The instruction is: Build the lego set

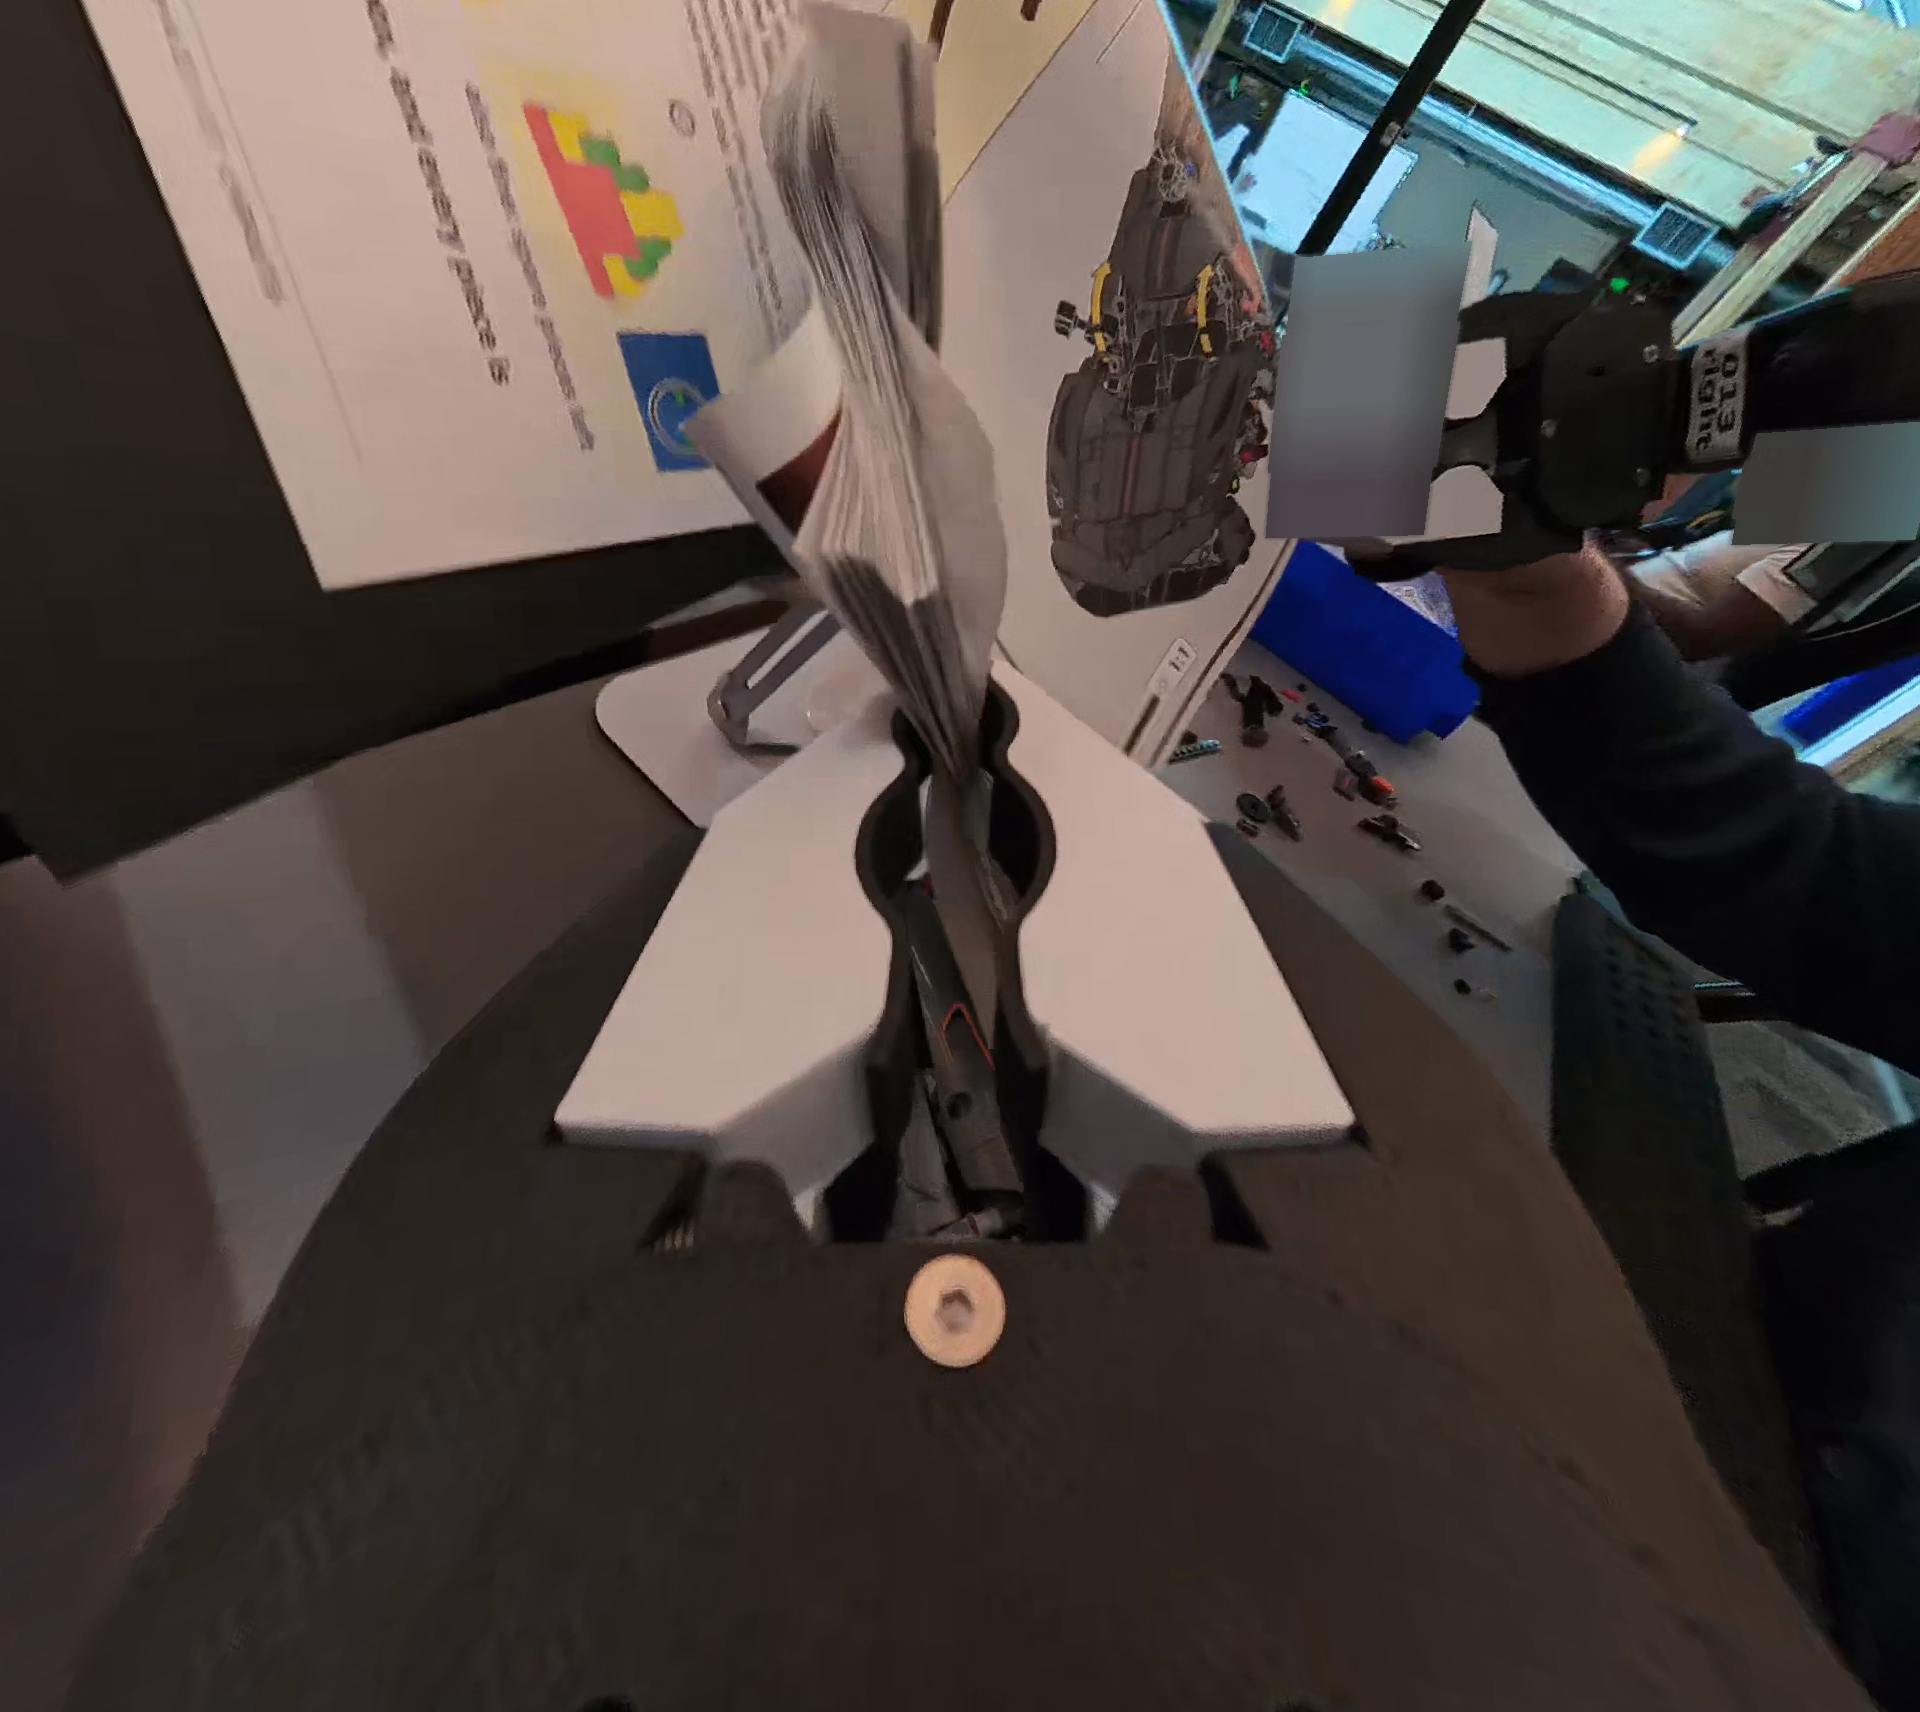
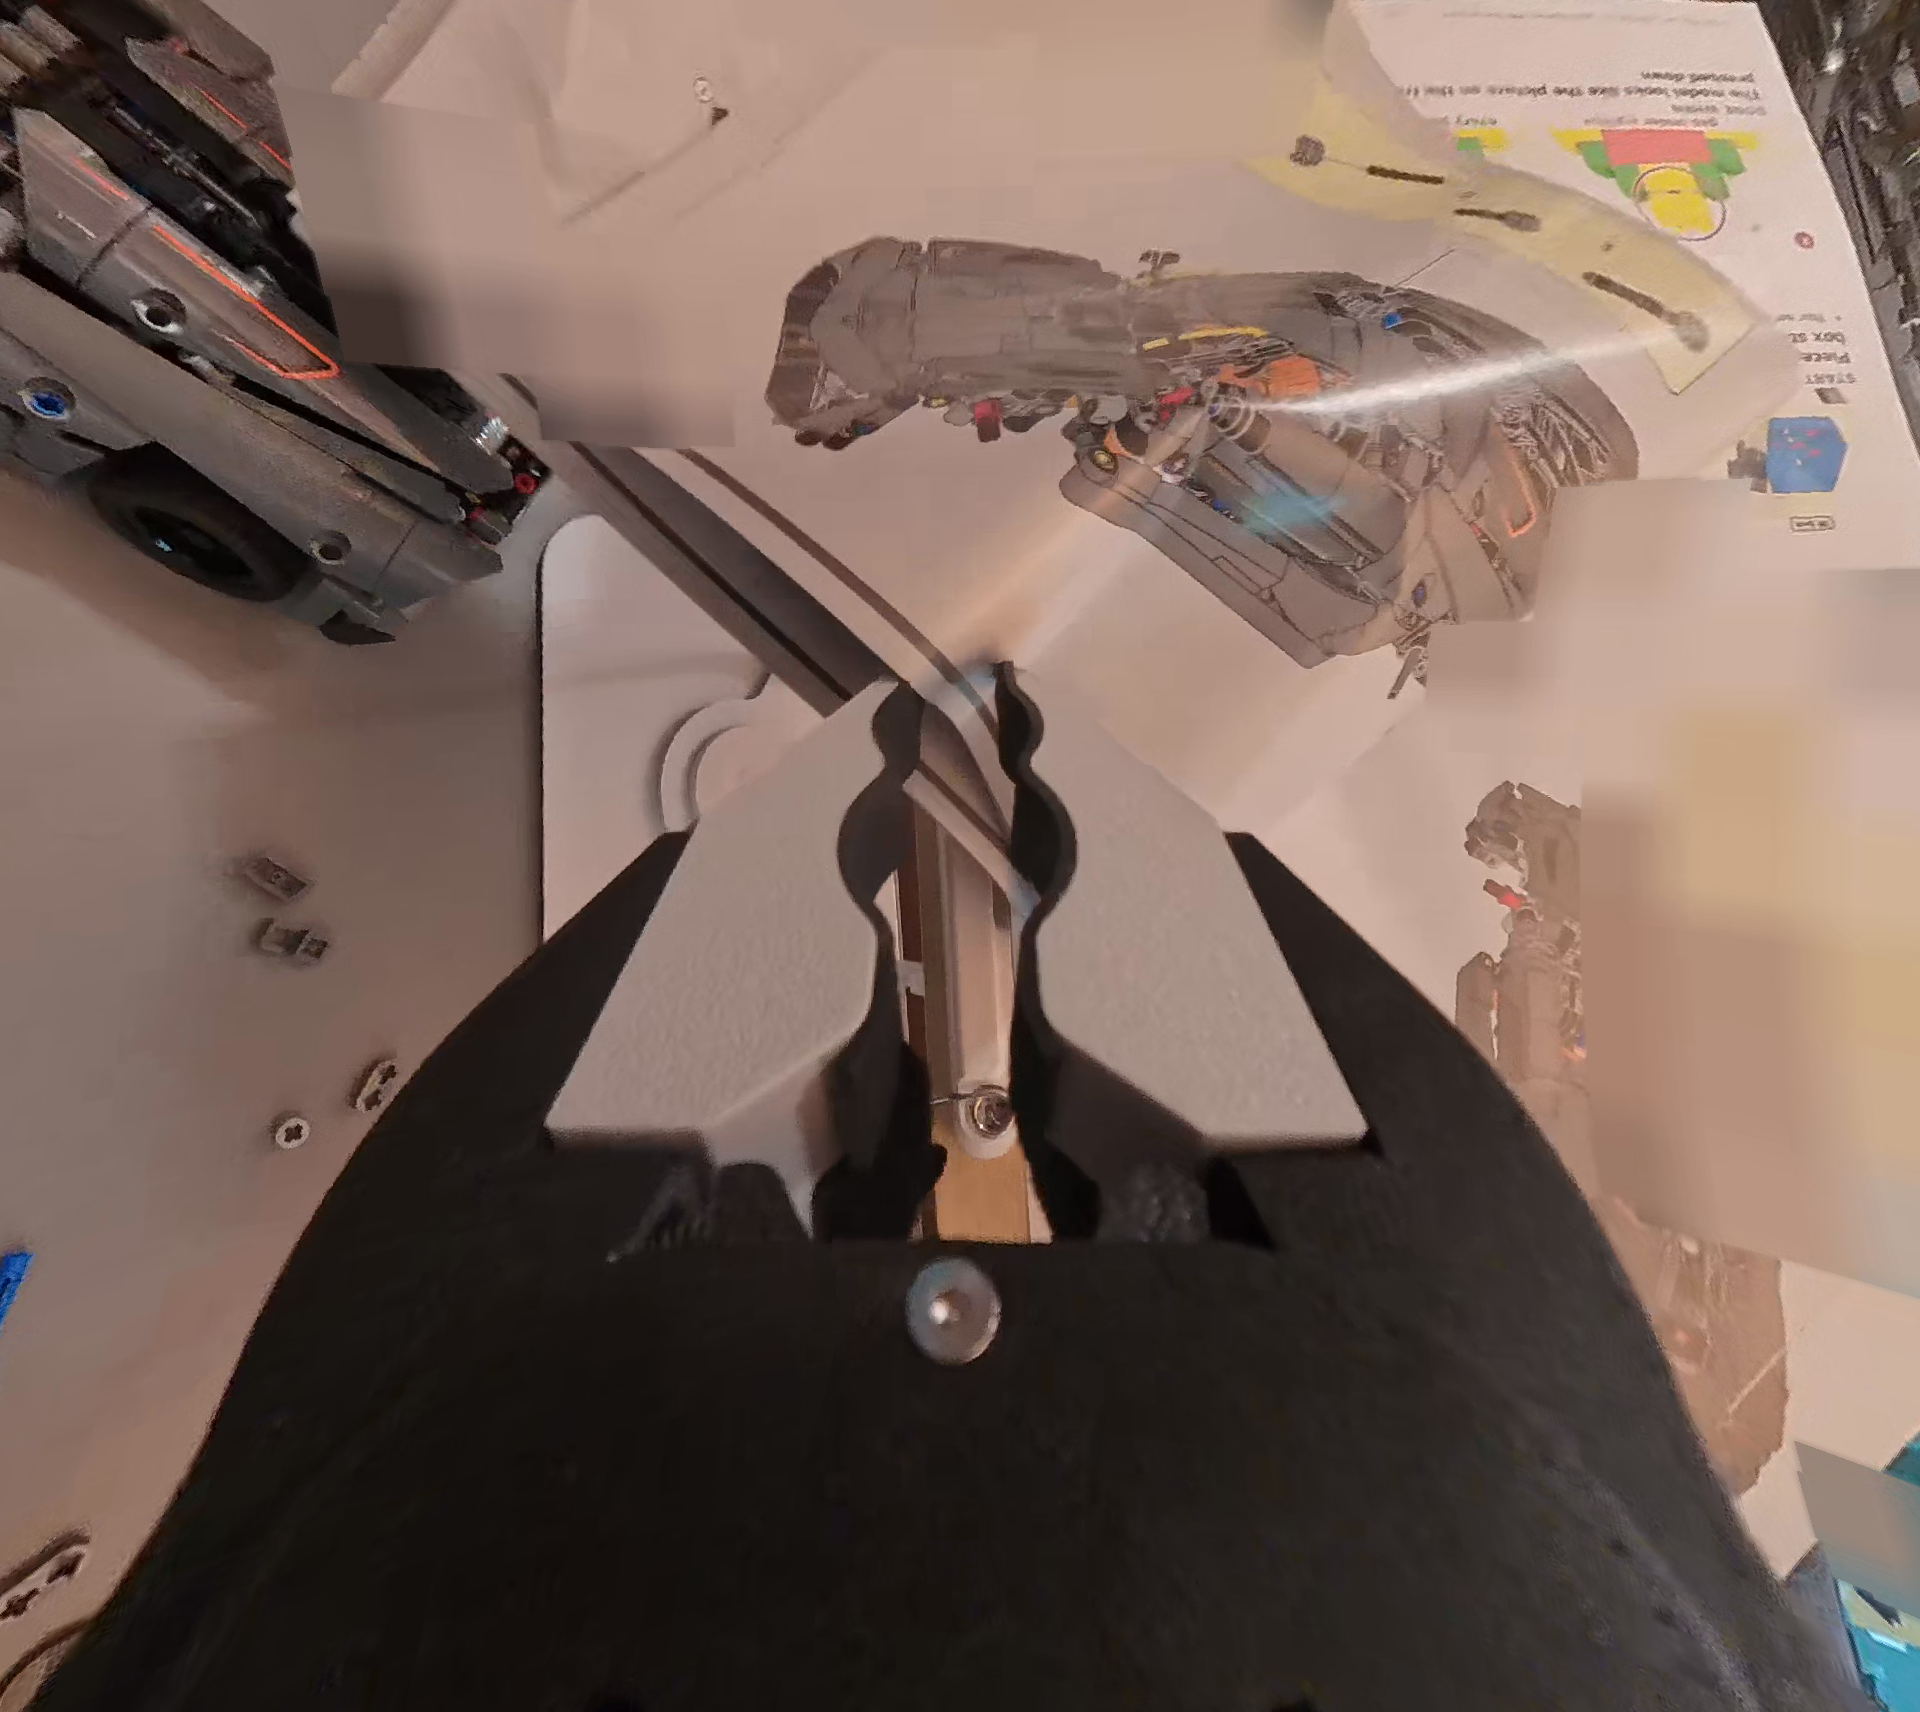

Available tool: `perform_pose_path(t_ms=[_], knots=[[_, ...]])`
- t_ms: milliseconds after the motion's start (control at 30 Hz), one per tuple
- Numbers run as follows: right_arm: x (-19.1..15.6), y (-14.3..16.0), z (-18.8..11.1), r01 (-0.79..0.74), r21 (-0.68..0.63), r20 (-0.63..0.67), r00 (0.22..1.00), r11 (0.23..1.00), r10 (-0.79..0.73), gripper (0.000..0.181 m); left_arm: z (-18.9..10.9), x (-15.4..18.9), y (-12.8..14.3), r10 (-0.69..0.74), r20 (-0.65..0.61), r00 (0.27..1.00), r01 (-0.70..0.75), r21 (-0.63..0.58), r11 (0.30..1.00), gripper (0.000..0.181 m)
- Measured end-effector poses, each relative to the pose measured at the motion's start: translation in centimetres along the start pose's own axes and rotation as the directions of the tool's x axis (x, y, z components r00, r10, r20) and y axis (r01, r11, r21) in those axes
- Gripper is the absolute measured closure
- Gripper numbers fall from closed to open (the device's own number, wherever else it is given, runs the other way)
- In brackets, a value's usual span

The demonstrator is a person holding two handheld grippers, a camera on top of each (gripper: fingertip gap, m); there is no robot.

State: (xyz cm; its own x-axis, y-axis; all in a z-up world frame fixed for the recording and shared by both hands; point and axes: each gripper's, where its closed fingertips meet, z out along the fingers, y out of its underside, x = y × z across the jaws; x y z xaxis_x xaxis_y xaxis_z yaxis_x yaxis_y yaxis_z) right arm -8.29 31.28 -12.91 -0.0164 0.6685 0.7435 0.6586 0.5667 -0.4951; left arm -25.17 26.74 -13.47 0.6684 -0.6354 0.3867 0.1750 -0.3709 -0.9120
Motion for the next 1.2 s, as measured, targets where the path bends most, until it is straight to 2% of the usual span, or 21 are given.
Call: perform_pose_path(t_ms=[167,367,567,667,733,800,867,933,1100,1200], knots=[[0.2,-1.0,-0.2,-0.044,0.051,-0.011,0.999,0.998,0.045,0.177,0.3,0.3,-3.0,0.134,0.081,0.988,-0.131,-0.035,0.991,0.179],[0.7,-2.1,0.8,-0.107,0.085,0.026,0.994,0.991,0.105,0.173,1.4,-1.0,-7.6,0.176,0.114,0.978,-0.172,-0.047,0.984,0.179],[3.6,-3.0,2.0,-0.155,0.096,-0.029,0.987,0.983,0.159,0.171,3.3,-2.7,-13.2,0.232,0.156,0.96,-0.224,-0.064,0.972,0.18],[3.8,-3.5,3.1,-0.179,0.127,0.008,0.984,0.976,0.179,0.181,4.4,-3.9,-14.9,0.288,0.196,0.938,-0.271,-0.106,0.957,0.18],[3.8,-3.3,4.1,-0.2,0.122,0.029,0.98,0.972,0.198,0.181,5.1,-5.2,-15.2,0.31,0.227,0.923,-0.287,-0.132,0.949,0.18],[4.0,-3.3,4.7,-0.191,0.112,0.024,0.981,0.975,0.19,0.181,6.1,-5.8,-15.5,0.332,0.207,0.92,-0.313,-0.119,0.942,0.18],[4.0,-3.0,5.2,-0.193,0.081,0.029,0.981,0.978,0.192,0.181,6.6,-7.1,-15.0,0.336,0.232,0.913,-0.31,-0.142,0.94,0.18],[3.9,-2.9,5.3,-0.205,0.081,0.048,0.978,0.975,0.202,0.181,6.7,-7.7,-14.6,0.31,0.223,0.924,-0.291,-0.114,0.95,0.179],[4.0,-2.8,3.1,-0.275,0.14,0.071,0.961,0.951,0.267,0.177,6.5,-8.0,-14.6,0.239,0.153,0.959,-0.239,-0.015,0.971,0.177],[4.3,-2.0,1.0,-0.316,0.149,0.061,0.949,0.937,0.31,0.176,6.2,-8.0,-14.5,0.262,0.17,0.95,-0.262,-0.02,0.965,0.175]])
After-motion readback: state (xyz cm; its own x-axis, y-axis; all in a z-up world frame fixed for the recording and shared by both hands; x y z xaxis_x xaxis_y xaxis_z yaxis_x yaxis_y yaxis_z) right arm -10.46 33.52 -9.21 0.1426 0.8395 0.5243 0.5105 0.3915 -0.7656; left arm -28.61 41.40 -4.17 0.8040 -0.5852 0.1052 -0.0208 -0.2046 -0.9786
